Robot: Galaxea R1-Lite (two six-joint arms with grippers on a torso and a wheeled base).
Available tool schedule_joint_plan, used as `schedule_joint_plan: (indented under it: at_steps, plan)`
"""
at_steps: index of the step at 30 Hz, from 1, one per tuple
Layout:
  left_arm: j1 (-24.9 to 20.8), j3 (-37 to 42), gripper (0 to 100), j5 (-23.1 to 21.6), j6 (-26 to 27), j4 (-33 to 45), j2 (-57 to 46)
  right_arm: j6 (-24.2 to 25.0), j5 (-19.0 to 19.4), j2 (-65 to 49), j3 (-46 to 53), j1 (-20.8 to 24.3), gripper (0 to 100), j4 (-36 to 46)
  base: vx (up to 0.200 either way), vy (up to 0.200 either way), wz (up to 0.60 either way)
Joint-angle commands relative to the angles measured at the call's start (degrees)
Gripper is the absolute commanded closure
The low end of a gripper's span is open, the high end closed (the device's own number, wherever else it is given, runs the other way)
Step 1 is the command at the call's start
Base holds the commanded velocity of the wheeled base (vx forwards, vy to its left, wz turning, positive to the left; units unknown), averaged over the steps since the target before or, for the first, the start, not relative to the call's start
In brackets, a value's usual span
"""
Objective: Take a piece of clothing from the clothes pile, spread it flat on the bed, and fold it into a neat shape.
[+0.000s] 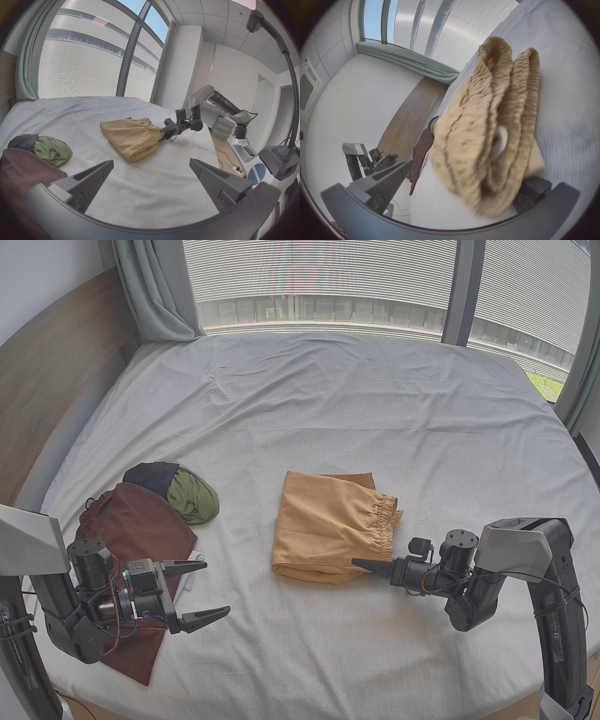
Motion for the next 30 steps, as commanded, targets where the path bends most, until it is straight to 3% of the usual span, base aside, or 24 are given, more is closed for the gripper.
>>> schedule_joint_plan:
  at_steps: [1,8,14,18,23,30]
  plan:
    - [0.0,-0.1,0,0.0,0.0,0.0,-0.1,-5.3,3.1,-7.8,11.6,0.1,0,0.1,0.0,0.0,0.0]
    - [0.0,0.0,0,0.0,0.0,0.0,-1.0,-9.6,3.1,-15.5,22.4,3.0,0,0.2,0.0,0.0,0.0]
    - [-0.1,0.0,0,0.0,0.0,0.0,-1.1,-8.2,3.3,-22.3,23.1,4.3,0,0.3,0.0,0.0,0.0]
    - [-0.2,0.0,0,0.0,0.0,0.0,-1.1,-2.8,3.1,-23.4,16.9,3.4,0,0.3,0.0,0.0,0.0]
    - [-0.2,0.0,0,0.0,0.0,0.0,-1.0,0.4,2.7,-18.4,8.5,1.1,0,0.4,0.0,0.0,0.0]
    - [-0.1,0.0,0,0.0,0.0,0.0,-0.8,0.5,2.4,-7.9,0.5,-0.2,0,0.4,0.0,0.0,0.0]
